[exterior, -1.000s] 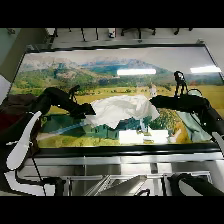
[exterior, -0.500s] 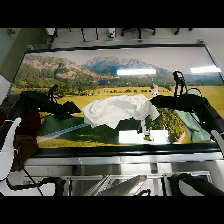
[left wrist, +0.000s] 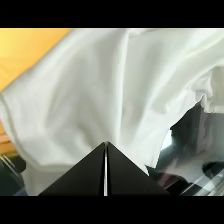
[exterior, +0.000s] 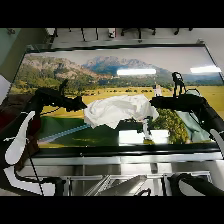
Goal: Fold the shirts.
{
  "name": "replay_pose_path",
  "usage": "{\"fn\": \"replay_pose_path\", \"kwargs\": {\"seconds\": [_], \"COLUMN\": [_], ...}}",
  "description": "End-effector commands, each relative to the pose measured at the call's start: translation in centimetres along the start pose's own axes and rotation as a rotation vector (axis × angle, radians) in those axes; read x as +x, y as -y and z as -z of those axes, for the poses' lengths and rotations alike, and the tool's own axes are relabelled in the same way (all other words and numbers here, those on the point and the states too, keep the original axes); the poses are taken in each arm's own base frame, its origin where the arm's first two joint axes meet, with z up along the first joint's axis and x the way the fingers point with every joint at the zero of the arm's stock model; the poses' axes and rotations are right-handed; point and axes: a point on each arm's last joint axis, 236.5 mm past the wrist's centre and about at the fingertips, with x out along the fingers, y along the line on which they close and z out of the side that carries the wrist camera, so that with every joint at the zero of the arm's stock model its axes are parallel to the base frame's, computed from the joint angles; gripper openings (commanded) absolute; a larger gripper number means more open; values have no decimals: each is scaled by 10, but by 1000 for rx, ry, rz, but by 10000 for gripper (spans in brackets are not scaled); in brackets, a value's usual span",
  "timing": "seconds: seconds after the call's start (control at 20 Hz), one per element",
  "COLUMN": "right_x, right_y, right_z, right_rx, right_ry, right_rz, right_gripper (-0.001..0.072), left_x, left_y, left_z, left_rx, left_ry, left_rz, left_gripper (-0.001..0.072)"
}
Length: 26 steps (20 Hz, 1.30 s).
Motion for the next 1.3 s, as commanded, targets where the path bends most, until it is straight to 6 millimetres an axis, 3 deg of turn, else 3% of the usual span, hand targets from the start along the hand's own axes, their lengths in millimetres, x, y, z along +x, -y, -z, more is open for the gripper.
{"fn": "replay_pose_path", "kwargs": {"seconds": [0.0, 0.15, 0.3, 0.35, 0.4, 0.45, 0.55, 0.7, 0.9, 0.95, 1.0, 1.05, 1.1, 1.25], "right_x": [1, 1, 1, 1, 1, 1, 1, 1, 1, 1, 1, 1, 1, 1], "right_y": [0, 0, 0, 0, 0, -1, -1, -1, -1, -1, -1, -1, -1, -2], "right_z": [1, 1, 1, 1, 2, 3, 3, 2, 2, 2, 2, 2, 3, 4], "right_rx": [1, 1, 1, 1, 1, 1, 1, 1, 1, 1, 1, 1, 1, 1], "right_ry": [-4, -5, -5, -5, -9, -12, -12, -10, -10, -10, -10, -11, -12, -19], "right_rz": [-1, 0, -1, -1, -3, -5, -5, -4, -4, -4, -4, -4, -5, -8], "right_gripper": [16, 16, 16, 16, 16, 16, 16, 16, 16, 16, 16, 16, 16, 16], "left_x": [15, 8, -19, -34, -47, -59, -62, -29, 7, 10, 10, 8, 2, -25], "left_y": [11, 9, 4, 3, 1, -2, -8, -19, -25, -24, -22, -20, -16, -2], "left_z": [6, 17, 4, -4, -12, -19, -13, 20, 39, 39, 34, 29, 21, 0], "left_rx": [32, 26, 17, 16, 14, 1, -31, -87, -107, -102, -94, -83, -70, -25], "left_ry": [-50, -96, -42, -10, 23, 57, 54, -28, -100, -104, -98, -87, -67, -7], "left_rz": [20, 31, 32, 31, 29, 24, 24, 22, 14, 12, 13, 14, 15, 27], "left_gripper": [23, 22, 23, 86, 397, 661, 660, 660, 659, 590, 319, 103, 22, 22]}}
